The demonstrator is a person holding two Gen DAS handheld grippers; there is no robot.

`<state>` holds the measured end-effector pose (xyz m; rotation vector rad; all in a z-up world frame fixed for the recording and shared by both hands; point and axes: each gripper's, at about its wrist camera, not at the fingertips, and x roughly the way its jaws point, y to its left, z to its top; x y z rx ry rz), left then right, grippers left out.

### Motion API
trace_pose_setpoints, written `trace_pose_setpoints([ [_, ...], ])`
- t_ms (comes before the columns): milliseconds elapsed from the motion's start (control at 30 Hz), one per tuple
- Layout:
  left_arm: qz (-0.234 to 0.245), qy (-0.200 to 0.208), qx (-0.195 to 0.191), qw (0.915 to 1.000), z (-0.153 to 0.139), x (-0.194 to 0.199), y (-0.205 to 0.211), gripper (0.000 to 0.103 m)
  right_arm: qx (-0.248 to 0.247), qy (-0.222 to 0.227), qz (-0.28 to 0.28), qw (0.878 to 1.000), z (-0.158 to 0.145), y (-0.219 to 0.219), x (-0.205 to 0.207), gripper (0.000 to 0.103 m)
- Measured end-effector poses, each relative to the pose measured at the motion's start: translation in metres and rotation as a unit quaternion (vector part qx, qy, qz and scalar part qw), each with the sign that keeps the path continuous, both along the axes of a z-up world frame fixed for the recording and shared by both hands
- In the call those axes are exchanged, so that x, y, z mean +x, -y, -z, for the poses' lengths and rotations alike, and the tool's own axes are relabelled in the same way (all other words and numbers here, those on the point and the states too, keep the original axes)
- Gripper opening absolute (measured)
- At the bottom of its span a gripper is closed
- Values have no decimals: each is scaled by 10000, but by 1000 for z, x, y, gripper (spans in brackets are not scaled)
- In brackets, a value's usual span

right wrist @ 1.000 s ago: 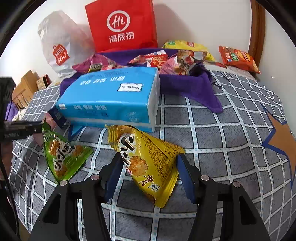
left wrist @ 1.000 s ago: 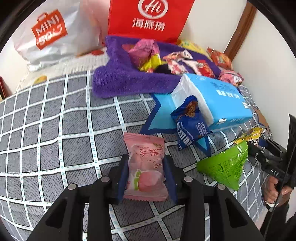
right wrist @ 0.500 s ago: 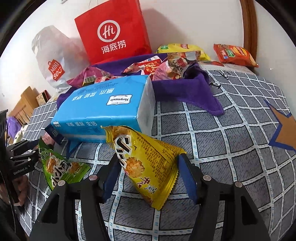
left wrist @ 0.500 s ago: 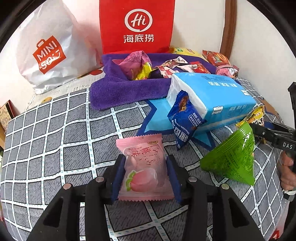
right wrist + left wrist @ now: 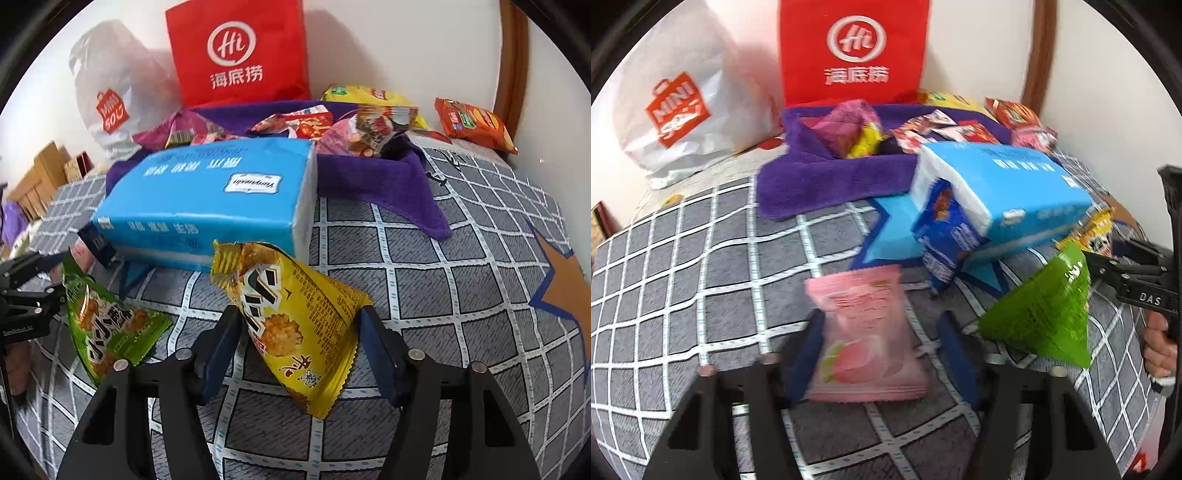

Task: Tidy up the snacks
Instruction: 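Carry both held packets up toward the purple towel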

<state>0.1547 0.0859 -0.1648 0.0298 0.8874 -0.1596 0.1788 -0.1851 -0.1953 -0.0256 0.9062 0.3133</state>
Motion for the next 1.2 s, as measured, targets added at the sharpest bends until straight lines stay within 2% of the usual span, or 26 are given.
trace_pose_setpoints([
  [133,-192,-136,-349,9991,-6,-5,-14,38,86,33,43,9999,-3,3,-4,55],
  [167,-107,-127,-403,9991,-10,-9,-14,38,116,40,26,9999,-5,4,-6,55],
  [300,-64,-14,-168,9998,-23,-22,-10,39,201,131,-22,9997,-20,5,-16,55],
  [633,165,252,-767,9966,-76,-22,12,39,420,646,-95,9970,-83,10,-25,55],
  [767,311,370,-898,9948,-99,-7,31,39,456,831,30,9955,-105,9,-12,55],
  [900,267,565,-921,9938,-117,8,43,39,325,898,44,9954,-115,1,8,55],
  [1200,-55,645,-962,9932,-146,53,36,39,358,917,-17,9951,-136,-19,64,55],
])
